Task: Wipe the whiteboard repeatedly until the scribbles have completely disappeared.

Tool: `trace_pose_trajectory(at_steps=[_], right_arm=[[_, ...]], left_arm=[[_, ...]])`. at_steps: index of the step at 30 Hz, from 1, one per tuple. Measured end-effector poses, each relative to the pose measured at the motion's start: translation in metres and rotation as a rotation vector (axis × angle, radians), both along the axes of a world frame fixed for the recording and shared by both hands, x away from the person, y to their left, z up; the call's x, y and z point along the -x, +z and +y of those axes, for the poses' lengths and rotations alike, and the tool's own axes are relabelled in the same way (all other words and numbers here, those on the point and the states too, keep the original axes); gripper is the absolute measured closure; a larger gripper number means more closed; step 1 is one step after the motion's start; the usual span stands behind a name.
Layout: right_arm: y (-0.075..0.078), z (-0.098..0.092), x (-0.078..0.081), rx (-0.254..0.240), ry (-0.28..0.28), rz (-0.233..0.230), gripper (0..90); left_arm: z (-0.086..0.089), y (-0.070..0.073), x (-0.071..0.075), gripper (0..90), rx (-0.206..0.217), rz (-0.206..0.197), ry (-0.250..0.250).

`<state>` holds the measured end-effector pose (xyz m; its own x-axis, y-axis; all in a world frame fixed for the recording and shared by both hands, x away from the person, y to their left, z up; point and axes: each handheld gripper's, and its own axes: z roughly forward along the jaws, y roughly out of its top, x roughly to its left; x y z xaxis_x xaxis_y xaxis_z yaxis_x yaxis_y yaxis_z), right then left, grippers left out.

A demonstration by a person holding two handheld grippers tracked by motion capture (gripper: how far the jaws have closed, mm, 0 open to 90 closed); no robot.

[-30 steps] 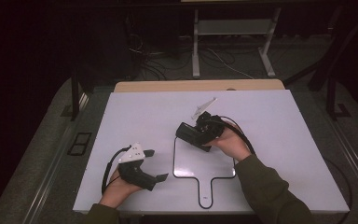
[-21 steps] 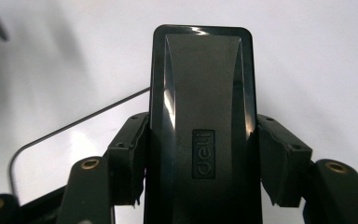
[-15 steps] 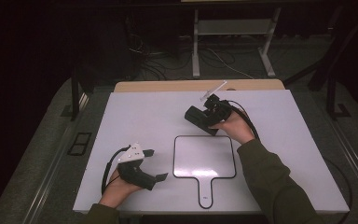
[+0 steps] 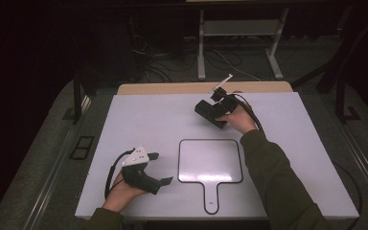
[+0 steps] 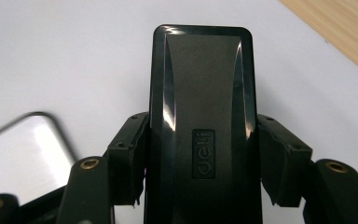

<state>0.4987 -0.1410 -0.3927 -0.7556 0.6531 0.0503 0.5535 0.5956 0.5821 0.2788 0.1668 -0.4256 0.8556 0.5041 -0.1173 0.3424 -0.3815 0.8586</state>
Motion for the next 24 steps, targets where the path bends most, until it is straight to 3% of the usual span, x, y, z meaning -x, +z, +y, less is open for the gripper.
trace_pose_trajectory(at_steps=[5,9,24], right_arm=[[-0.012,0.001,-0.012,0.034,-0.02,0.007,38.7],[-0.019,0.0,-0.017,0.033,-0.034,0.023,38.7],[-0.036,0.009,-0.02,0.078,0.007,0.046,38.5]], left_arm=[[-0.001,-0.001,0.0,0.0,-0.001,0.001,-0.006],[0.0,-0.001,0.0,0.0,0.0,0.0,-0.007],[0.001,-0.001,0.0,0.0,0.001,0.003,-0.004]])
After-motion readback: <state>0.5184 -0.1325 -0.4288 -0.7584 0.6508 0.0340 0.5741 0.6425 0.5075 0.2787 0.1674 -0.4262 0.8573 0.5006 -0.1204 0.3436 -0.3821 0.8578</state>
